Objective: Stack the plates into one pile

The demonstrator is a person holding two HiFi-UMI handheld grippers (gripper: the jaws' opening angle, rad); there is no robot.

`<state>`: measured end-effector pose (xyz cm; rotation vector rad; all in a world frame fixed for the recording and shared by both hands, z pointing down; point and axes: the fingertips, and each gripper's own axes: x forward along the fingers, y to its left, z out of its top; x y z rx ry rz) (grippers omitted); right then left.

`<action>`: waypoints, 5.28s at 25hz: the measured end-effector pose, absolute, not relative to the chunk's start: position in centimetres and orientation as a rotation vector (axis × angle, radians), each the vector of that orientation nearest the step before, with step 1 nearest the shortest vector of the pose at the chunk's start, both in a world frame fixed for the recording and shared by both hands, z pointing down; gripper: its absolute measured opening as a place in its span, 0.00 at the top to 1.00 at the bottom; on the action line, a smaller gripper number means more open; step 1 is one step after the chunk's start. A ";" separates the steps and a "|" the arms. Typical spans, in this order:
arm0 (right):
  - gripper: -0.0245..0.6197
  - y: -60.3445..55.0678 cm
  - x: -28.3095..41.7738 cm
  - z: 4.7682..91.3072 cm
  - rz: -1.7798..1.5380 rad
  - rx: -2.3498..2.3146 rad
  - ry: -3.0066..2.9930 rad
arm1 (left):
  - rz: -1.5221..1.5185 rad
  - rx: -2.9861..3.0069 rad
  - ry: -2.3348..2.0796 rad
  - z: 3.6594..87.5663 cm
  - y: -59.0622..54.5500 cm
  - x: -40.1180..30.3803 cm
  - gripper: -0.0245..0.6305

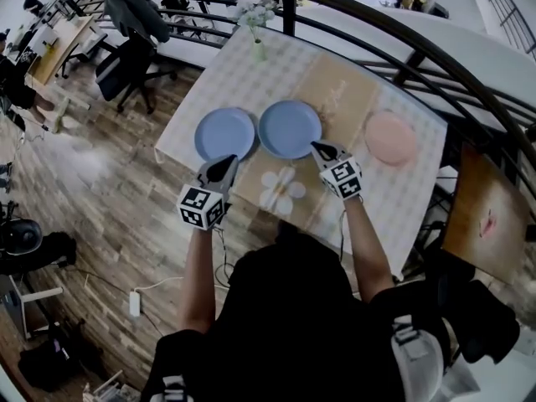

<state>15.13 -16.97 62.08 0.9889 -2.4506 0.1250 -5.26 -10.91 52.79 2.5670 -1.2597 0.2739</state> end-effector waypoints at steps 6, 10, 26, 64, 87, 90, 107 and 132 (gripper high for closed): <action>0.96 -18.1 15.3 63.3 0.115 0.911 -2.447 | 0.273 2.542 -1.285 53.0 -11.8 -4.3 0.96; 0.96 -18.7 15.4 63.9 0.132 0.874 -2.459 | 0.294 2.528 -1.299 53.1 -11.8 -3.8 0.96; 0.96 -17.5 13.0 67.9 0.175 0.709 -2.447 | 0.338 2.449 -1.352 55.5 -11.0 -4.6 0.96; 0.85 -16.2 7.4 81.0 0.041 0.432 -2.119 | 0.414 2.415 -1.357 57.9 -12.2 -14.1 0.96; 0.93 -17.6 6.6 83.9 -0.095 0.416 -1.983 | 0.394 2.408 -1.345 59.3 -11.6 -15.5 0.96; 0.94 -17.8 6.7 83.2 -0.093 0.429 -1.982 | 0.398 2.418 -1.334 59.4 -11.7 -15.6 0.96; 0.92 -16.9 7.0 78.3 -0.227 0.494 -1.840 | 0.393 2.484 -1.264 58.4 -9.9 -18.9 0.96; 0.92 -17.9 -9.4 74.7 -0.446 0.494 -1.901 | 0.316 2.465 -1.362 57.9 -8.9 -29.5 0.96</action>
